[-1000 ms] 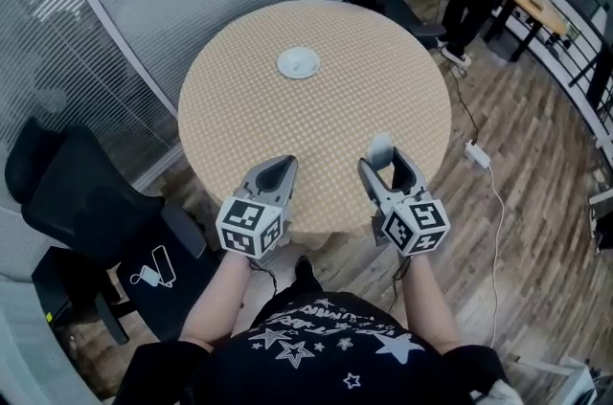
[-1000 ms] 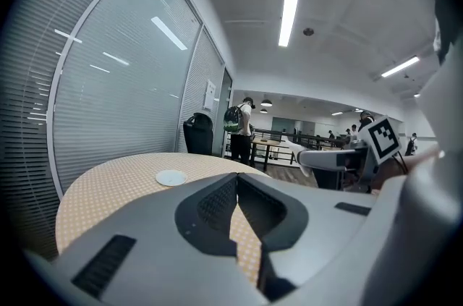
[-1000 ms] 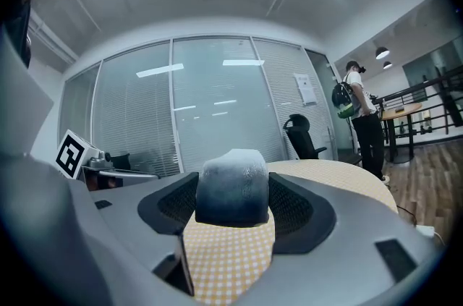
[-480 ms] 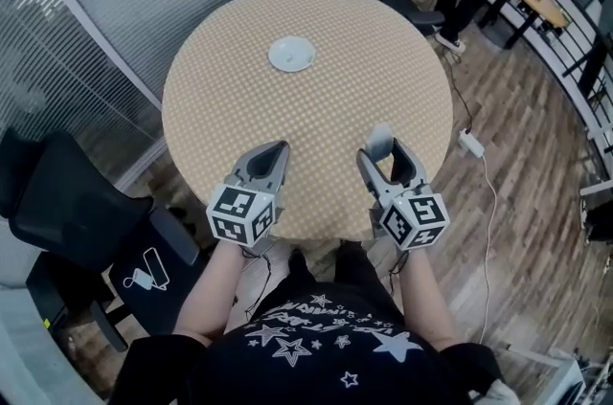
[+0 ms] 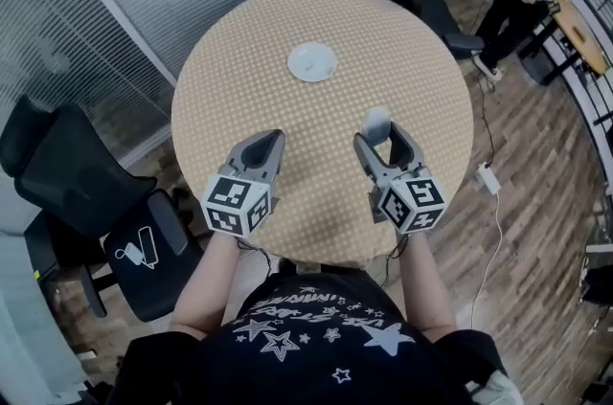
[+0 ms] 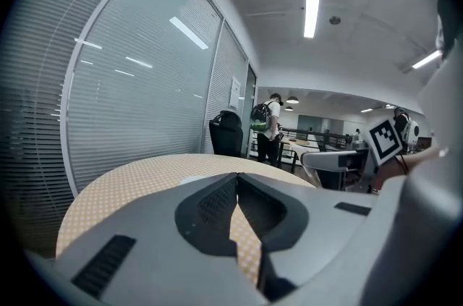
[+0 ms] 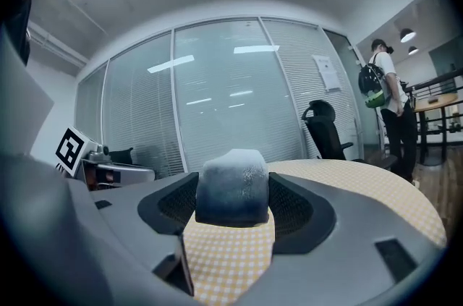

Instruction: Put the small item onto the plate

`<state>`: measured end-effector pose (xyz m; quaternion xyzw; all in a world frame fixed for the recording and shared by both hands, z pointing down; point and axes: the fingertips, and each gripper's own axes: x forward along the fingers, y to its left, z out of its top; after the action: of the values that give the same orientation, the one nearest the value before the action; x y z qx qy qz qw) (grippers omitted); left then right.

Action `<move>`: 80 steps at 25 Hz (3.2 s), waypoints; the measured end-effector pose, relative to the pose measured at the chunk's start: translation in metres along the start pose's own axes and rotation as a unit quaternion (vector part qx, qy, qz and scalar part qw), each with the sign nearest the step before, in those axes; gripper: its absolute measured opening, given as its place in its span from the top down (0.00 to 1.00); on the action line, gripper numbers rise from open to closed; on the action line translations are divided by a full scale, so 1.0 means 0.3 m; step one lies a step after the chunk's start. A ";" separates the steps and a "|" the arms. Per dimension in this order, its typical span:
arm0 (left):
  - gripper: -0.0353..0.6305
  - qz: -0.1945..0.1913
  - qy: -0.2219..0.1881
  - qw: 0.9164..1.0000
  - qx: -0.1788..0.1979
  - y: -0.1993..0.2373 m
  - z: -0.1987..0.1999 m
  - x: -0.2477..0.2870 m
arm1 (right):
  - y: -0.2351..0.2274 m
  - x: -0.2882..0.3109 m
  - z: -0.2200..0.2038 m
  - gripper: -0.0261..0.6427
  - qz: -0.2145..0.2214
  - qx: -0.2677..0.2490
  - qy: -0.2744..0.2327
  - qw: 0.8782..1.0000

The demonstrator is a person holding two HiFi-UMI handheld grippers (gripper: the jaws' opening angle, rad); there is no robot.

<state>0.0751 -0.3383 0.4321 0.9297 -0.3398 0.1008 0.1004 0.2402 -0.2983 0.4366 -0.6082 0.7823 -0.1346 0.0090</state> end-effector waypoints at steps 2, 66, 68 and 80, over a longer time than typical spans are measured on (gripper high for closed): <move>0.93 0.019 -0.001 1.000 0.000 0.019 0.014 0.046 | -0.039 0.059 0.023 0.52 0.020 -0.001 0.003 1.000; 0.93 0.175 0.100 0.979 0.026 0.542 -0.250 0.532 | -0.308 1.199 -0.505 0.52 0.141 -0.170 0.333 0.917; 0.93 0.176 0.100 0.979 0.028 0.533 -0.244 0.521 | -0.305 1.199 -0.506 0.52 0.142 -0.168 0.332 0.917; 0.93 0.172 0.083 0.981 0.029 0.485 -0.181 0.387 | -0.310 1.086 -0.420 0.49 0.102 -0.088 0.293 0.947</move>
<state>0.0608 -0.5044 0.5309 0.8482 -0.4823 0.2031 0.0820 0.2213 -0.6048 0.6273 -0.4575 0.8170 -0.2354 -0.2605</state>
